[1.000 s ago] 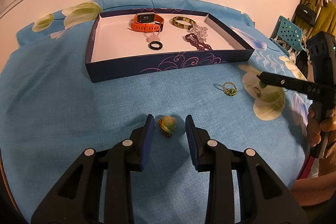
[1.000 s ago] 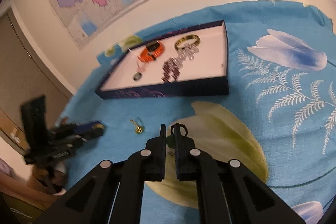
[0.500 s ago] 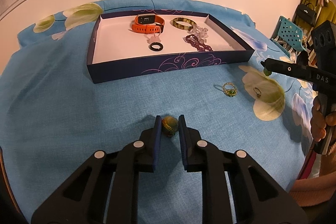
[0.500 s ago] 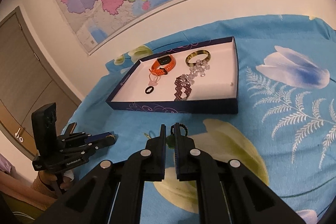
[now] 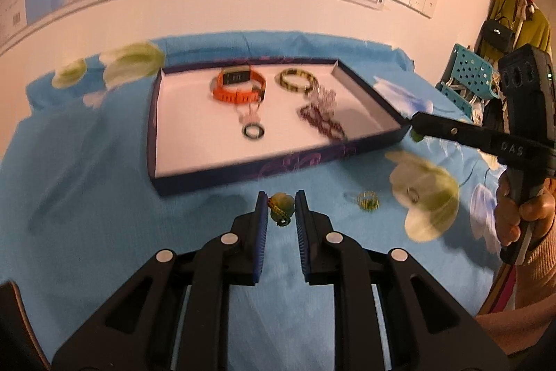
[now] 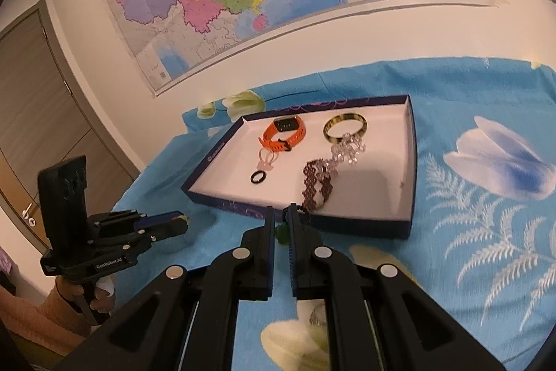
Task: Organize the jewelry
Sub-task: 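Carry the green bead and pendant into the tray and open both tools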
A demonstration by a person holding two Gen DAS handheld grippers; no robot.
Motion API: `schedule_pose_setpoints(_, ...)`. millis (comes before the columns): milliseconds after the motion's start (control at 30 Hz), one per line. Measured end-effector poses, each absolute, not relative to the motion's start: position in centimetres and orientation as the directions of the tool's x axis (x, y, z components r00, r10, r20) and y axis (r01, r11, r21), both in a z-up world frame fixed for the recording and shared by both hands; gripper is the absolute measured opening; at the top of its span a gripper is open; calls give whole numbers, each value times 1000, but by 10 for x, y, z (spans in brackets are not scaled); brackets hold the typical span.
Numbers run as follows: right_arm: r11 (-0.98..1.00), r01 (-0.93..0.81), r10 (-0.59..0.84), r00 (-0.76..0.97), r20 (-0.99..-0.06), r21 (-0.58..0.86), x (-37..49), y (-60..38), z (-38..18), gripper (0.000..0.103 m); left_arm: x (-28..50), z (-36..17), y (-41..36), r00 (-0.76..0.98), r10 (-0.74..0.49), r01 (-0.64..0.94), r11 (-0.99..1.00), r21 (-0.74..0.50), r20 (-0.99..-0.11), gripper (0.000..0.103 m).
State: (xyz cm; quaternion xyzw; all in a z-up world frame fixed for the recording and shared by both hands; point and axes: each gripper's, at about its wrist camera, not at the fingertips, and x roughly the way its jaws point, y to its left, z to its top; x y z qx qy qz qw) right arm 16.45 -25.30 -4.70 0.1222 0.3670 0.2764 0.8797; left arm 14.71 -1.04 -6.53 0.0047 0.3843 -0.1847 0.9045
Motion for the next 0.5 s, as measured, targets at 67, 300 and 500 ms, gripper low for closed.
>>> schedule_pose_setpoints(67, 817, -402, 576, 578, -578, 413, 172, -250, -46, 6, 154, -60, -12, 648, -330, 341, 932, -126, -687, 16)
schedule_pose_setpoints(300, 820, -410, 572, 580, -581, 399, 190, -244, -43, 6, 178, -49, -18, 666, -340, 349, 929, -125, -664, 16)
schedule_pose_setpoints(500, 821, -410, 570, 580, -582, 397, 200, -242, -45, 6, 192, -49, -24, 667, -338, 351, 929, -119, -664, 16)
